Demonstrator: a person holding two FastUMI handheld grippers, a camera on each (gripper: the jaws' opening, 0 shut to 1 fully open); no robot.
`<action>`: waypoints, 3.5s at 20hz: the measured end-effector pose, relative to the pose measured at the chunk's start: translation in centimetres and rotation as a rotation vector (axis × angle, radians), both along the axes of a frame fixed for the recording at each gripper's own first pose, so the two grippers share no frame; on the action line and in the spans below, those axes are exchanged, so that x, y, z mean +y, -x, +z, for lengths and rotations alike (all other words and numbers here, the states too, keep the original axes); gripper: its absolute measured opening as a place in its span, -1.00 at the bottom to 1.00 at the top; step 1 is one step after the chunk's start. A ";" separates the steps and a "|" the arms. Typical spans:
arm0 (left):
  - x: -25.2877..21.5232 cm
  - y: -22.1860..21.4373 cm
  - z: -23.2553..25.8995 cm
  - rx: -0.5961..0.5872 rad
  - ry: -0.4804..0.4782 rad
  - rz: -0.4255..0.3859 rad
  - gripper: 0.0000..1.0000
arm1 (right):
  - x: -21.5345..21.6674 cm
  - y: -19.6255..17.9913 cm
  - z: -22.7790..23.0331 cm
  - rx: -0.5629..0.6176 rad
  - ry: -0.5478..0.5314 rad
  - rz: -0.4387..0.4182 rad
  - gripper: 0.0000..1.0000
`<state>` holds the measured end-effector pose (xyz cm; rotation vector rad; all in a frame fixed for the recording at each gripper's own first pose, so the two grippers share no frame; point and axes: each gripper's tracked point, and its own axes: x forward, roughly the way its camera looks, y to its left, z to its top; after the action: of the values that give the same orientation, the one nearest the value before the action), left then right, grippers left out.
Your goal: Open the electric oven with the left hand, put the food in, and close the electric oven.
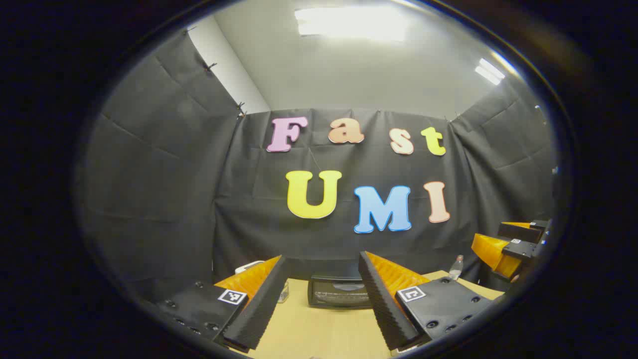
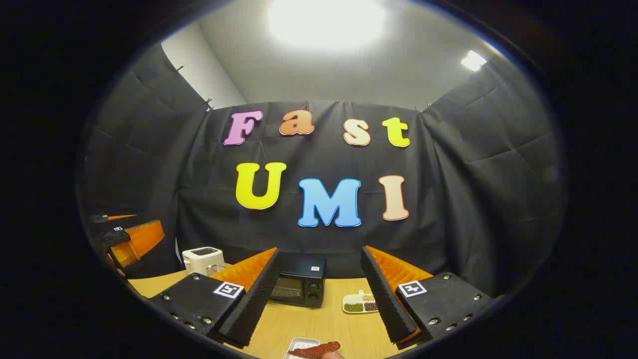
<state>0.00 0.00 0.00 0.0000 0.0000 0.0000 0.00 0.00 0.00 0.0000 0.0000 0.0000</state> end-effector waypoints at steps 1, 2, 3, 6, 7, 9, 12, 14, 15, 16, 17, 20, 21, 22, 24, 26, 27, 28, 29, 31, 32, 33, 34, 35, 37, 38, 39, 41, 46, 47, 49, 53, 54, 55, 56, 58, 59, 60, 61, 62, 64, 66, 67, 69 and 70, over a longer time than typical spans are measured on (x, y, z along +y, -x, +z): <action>-0.2 -0.2 -0.4 0.008 0.006 -0.009 0.88 | -0.1 0.1 0.2 -0.009 -0.007 -0.006 0.93; -0.6 -0.3 -0.6 0.013 0.012 -0.019 0.96 | -0.4 0.2 0.3 -0.016 -0.008 -0.014 0.93; -0.9 -0.5 -0.9 0.018 0.014 -0.028 0.88 | -0.6 0.3 0.3 -0.019 -0.003 -0.019 0.93; -1.4 -0.8 -1.0 0.021 0.003 -0.048 0.88 | -1.8 0.8 0.0 -0.016 0.010 -0.036 0.93; -1.6 -1.1 -1.3 0.022 -0.001 -0.048 0.88 | -2.3 0.9 -0.1 -0.012 0.007 -0.043 0.93; -2.2 -1.3 -1.0 0.017 0.011 -0.060 0.96 | -3.2 1.1 -0.4 -0.002 -0.001 -0.057 0.93; -2.9 -1.0 -0.8 0.003 0.027 -0.071 0.90 | -4.4 1.1 -0.7 0.006 -0.005 -0.068 0.94; -3.5 -1.1 -0.8 0.002 0.032 -0.074 0.88 | -4.9 0.8 -0.9 0.011 -0.002 -0.063 0.94; -3.8 -1.2 -1.0 0.002 0.030 -0.071 0.88 | -5.0 0.6 -0.9 0.010 -0.002 -0.060 0.93; -4.1 -1.3 -1.0 0.002 0.028 -0.068 0.88 | -5.3 0.4 -0.9 0.008 -0.003 -0.055 0.93; -4.5 -1.4 -1.1 0.003 0.025 -0.065 0.96 | -5.5 0.3 -0.9 0.004 -0.003 -0.049 0.94; -5.6 -2.0 -1.3 0.000 0.011 -0.054 0.96 | -6.4 -0.1 -1.2 0.001 0.008 -0.025 0.94; -6.0 -2.3 -1.5 -0.002 0.003 -0.053 0.96 | -6.8 -0.3 -1.4 -0.001 0.013 -0.015 0.94; -6.6 -2.6 -1.7 -0.003 0.000 -0.055 0.96 | -7.2 -0.4 -1.6 0.001 0.016 -0.007 0.94; -7.7 -3.4 -2.3 0.000 0.020 -0.055 0.88 | -8.0 -0.7 -1.9 -0.004 0.010 0.015 0.93; -7.9 -4.6 -2.9 -0.005 0.049 -0.042 0.88 | -9.0 -1.0 -2.1 -0.012 -0.002 0.019 0.93; -7.8 -5.3 -2.8 -0.013 0.053 -0.032 0.88 | -9.4 -1.2 -2.3 -0.006 -0.007 0.018 0.94; -7.7 -6.1 -2.7 -0.022 0.048 -0.023 0.96 | -9.7 -1.3 -2.5 0.001 -0.009 0.017 0.94; -7.4 -7.0 -2.5 -0.034 0.038 -0.017 0.96 | -9.9 -1.4 -2.6 0.000 -0.005 0.019 0.94; -6.8 -9.1 -2.8 -0.047 0.015 -0.007 0.96 | -10.4 -1.8 -2.6 -0.006 0.010 0.011 0.94; -6.8 -10.2 -3.3 -0.045 0.003 -0.015 0.88 | -10.6 -2.1 -2.9 -0.005 0.018 0.001 0.94; -6.7 -11.6 -3.8 -0.041 -0.008 -0.029 0.88 | -10.9 -2.4 -3.3 -0.001 0.022 -0.016 0.94; -6.9 -13.0 -4.4 -0.034 -0.014 -0.044 0.88 | -11.1 -2.7 -3.6 0.010 0.020 -0.037 0.94; -6.8 -14.3 -4.8 -0.029 -0.011 -0.054 0.88 | -11.2 -3.0 -3.8 0.022 0.014 -0.055 0.94; -6.9 -16.8 -6.2 -0.014 0.012 -0.079 0.88 | -11.0 -3.3 -3.7 0.020 0.016 -0.086 0.94; -6.9 -18.1 -7.0 -0.004 0.021 -0.091 0.96 | -11.1 -3.5 -4.0 0.025 0.028 -0.103 0.94; -7.0 -19.4 -7.7 0.006 0.024 -0.101 0.96 | -11.2 -3.5 -4.3 0.034 0.041 -0.117 0.94; -7.3 -21.5 -9.5 0.021 0.017 -0.123 0.93 | -11.1 -3.7 -4.5 0.048 0.063 -0.139 0.94; -8.1 -25.9 -14.8 0.092 0.015 -0.174 0.88 | -10.9 -4.4 -5.0 0.072 0.096 -0.187 0.93; -8.2 -26.7 -16.0 0.110 0.019 -0.182 0.80 | -10.8 -4.6 -5.2 0.081 0.098 -0.196 0.93; -8.5 -28.6 -18.5 0.149 0.020 -0.194 0.80 | -10.7 -4.7 -5.4 0.092 0.102 -0.213 0.94; -9.2 -32.1 -22.6 0.207 -0.012 -0.207 0.89 | -10.8 -4.5 -5.4 0.094 0.130 -0.254 0.93; -9.4 -32.5 -23.8 0.223 -0.018 -0.214 0.89 | -11.0 -4.5 -5.4 0.096 0.137 -0.262 0.93; -9.6 -32.9 -24.7 0.240 -0.025 -0.219 0.96 | -11.0 -4.6 -5.6 0.099 0.140 -0.270 0.93; -9.7 -33.3 -25.5 0.254 -0.029 -0.219 0.96 | -11.1 -4.6 -5.8 0.107 0.138 -0.275 0.93; -9.9 -33.7 -27.2 0.284 -0.030 -0.217 0.96 | -11.3 -4.8 -6.2 0.120 0.129 -0.285 0.94; -9.7 -33.9 -28.0 0.297 -0.033 -0.211 0.97 | -11.4 -4.9 -6.3 0.124 0.127 -0.290 0.94; -9.6 -34.1 -28.6 0.311 -0.038 -0.204 0.97 | -11.5 -4.9 -6.4 0.127 0.127 -0.294 0.93; -9.5 -34.1 -29.3 0.324 -0.041 -0.199 0.82 | -11.5 -5.0 -6.5 0.129 0.129 -0.296 0.94; -9.3 -34.1 -29.7 0.332 -0.040 -0.192 0.89 | -11.7 -5.1 -6.5 0.131 0.132 -0.298 0.94; -8.7 -34.0 -31.0 0.365 -0.047 -0.172 0.82 | -12.0 -5.1 -6.5 0.132 0.139 -0.301 0.94; -9.0 -34.0 -30.7 0.340 -0.068 -0.171 0.91 | -12.3 -5.1 -6.5 0.133 0.144 -0.304 0.94; -8.8 -33.5 -30.9 0.353 -0.076 -0.165 0.96 | -12.3 -5.2 -6.5 0.136 0.146 -0.303 0.97; -8.7 -33.0 -31.1 0.352 -0.061 -0.154 0.94 | -12.6 -5.1 -6.6 0.139 0.149 -0.302 0.94; -8.8 -32.5 -30.8 0.328 -0.058 -0.153 0.96 | -12.7 -5.1 -6.5 0.138 0.149 -0.303 0.94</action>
<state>32.53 -8.80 -30.80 0.0583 0.3280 -0.1534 5.07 -12.68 -6.54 -0.1490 0.1376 -0.3027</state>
